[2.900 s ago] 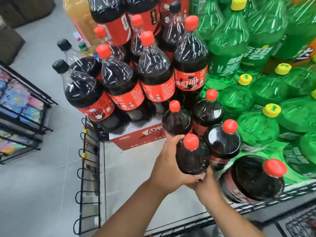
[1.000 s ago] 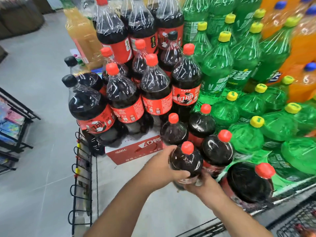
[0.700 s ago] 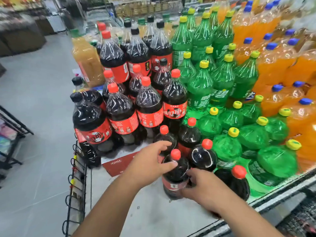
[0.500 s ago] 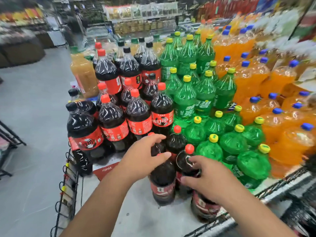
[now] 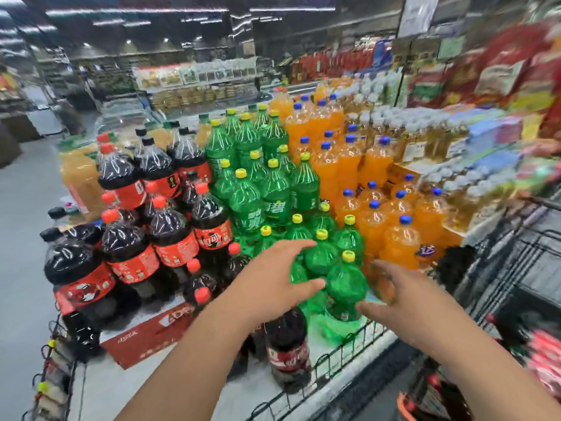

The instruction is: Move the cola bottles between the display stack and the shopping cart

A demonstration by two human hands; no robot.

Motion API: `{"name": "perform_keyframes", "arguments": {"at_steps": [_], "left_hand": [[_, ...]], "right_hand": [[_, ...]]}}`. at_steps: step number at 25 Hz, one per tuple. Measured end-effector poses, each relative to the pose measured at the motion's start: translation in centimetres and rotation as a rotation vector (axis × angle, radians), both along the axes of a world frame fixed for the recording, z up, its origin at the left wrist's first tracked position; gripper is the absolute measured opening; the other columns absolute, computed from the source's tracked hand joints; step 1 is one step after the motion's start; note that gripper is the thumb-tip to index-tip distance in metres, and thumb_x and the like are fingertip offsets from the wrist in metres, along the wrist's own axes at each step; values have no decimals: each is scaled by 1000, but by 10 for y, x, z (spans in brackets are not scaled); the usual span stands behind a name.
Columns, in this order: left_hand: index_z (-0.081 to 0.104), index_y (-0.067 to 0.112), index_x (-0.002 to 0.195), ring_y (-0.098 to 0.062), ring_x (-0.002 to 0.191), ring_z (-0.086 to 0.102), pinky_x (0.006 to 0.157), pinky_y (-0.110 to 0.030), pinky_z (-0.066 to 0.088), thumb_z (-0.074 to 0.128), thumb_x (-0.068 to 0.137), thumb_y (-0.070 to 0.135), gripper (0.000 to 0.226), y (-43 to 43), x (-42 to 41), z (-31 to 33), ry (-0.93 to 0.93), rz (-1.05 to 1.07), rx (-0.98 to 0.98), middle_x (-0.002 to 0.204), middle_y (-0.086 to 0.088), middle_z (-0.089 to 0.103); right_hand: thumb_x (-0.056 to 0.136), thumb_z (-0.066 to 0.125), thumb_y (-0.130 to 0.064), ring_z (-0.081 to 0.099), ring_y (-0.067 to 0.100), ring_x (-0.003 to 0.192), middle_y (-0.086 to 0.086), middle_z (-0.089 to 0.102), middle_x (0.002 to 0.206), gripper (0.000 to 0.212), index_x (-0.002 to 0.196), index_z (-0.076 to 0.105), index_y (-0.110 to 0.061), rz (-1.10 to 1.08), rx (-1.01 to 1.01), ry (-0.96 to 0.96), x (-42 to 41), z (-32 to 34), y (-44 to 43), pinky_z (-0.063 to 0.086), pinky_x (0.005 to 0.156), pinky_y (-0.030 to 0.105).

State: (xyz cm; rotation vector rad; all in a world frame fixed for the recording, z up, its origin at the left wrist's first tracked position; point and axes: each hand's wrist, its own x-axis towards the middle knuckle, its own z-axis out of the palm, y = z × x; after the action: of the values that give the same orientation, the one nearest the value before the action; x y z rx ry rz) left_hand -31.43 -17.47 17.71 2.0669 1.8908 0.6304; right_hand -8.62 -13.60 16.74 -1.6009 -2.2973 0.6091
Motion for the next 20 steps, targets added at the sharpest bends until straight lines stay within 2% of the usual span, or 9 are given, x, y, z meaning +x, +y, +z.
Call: {"name": "perform_keyframes", "arguments": {"at_steps": [3, 5, 8, 16, 20], "left_hand": [[37, 37, 153, -8, 144, 36, 113, -18, 23, 68, 92, 52, 70, 11, 49, 5, 21, -94, 1, 158, 9, 40], [35, 38, 153, -10, 144, 38, 116, -22, 27, 68, 92, 53, 71, 18, 82, 9, 26, -164, 1, 158, 8, 39], [37, 36, 153, -11, 142, 40, 109, -18, 27, 69, 92, 51, 70, 26, 130, 14, 21, -265, 11, 155, 8, 41], [41, 39, 150, -6, 138, 41, 110, -21, 31, 65, 94, 53, 63, 61, 219, 13, -13, -507, 55, 149, 14, 45], [44, 38, 148, -5, 138, 40, 108, -19, 29, 64, 95, 50, 58, 89, 255, 0, -24, -622, 79, 149, 15, 47]], "right_hand": [[80, 69, -58, 49, 15, 127, -4, 47, 144, 80, 147, 34, -33, -68, 16, -22, 53, 6, -10, 40, 100, 28], [79, 67, -62, 48, 16, 129, -2, 42, 149, 84, 150, 30, -35, -130, 6, -29, 89, 7, -18, 41, 103, 30], [79, 67, -63, 43, 19, 134, -1, 38, 151, 87, 151, 27, -35, -226, -9, -38, 135, 6, -30, 40, 106, 31], [80, 68, -60, 42, 16, 134, -3, 35, 151, 86, 151, 27, -35, -467, -86, -8, 212, -1, -43, 37, 107, 29], [78, 67, -65, 37, 17, 139, -3, 33, 155, 93, 152, 21, -35, -575, -110, -41, 237, -17, -34, 35, 113, 34]]}}
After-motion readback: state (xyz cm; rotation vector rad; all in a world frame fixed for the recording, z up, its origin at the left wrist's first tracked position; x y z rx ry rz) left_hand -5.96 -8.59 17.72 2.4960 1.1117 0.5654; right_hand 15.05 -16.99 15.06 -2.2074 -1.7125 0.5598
